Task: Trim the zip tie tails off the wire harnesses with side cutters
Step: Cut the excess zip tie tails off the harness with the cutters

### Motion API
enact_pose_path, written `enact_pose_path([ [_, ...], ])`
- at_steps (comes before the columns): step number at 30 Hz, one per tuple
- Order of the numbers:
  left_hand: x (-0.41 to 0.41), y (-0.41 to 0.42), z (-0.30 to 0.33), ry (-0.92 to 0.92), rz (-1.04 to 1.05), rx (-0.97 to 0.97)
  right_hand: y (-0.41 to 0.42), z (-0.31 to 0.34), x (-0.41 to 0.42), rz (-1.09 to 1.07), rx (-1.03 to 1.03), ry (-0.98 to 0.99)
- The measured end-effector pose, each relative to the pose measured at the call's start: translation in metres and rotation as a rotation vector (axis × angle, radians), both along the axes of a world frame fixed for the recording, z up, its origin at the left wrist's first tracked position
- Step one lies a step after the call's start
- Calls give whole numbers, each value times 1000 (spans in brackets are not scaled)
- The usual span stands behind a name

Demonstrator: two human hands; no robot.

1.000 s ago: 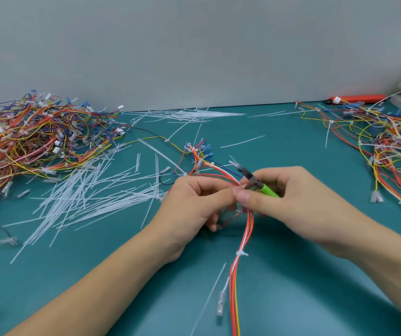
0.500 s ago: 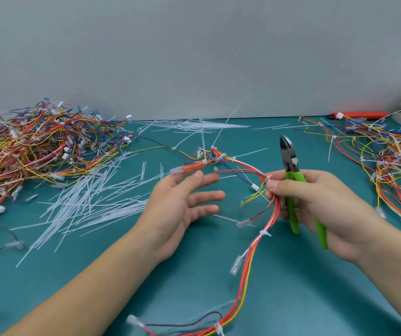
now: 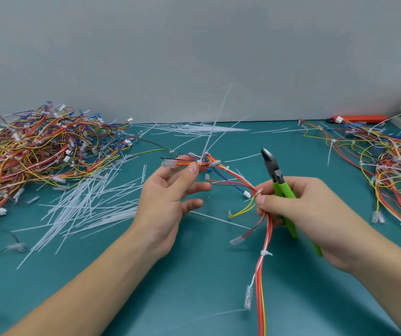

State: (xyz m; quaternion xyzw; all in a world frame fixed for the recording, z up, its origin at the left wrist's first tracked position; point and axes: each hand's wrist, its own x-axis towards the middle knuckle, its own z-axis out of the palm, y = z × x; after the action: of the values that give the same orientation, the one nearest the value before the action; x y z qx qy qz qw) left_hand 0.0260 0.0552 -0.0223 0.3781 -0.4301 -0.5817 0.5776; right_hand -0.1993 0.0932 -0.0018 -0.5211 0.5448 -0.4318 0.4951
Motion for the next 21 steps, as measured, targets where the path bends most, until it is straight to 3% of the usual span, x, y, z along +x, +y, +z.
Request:
enact_pose_path([
  [10,-1,-1,0,-23,-18,38,7,-8,12,105,-58,351],
  [17,-11,7,-7,-48,-236,-19,1,-6,8,-22,-63,61],
  [21,-16,10,-10,-108,-268,-30,-2,2,-4,75,31,33],
])
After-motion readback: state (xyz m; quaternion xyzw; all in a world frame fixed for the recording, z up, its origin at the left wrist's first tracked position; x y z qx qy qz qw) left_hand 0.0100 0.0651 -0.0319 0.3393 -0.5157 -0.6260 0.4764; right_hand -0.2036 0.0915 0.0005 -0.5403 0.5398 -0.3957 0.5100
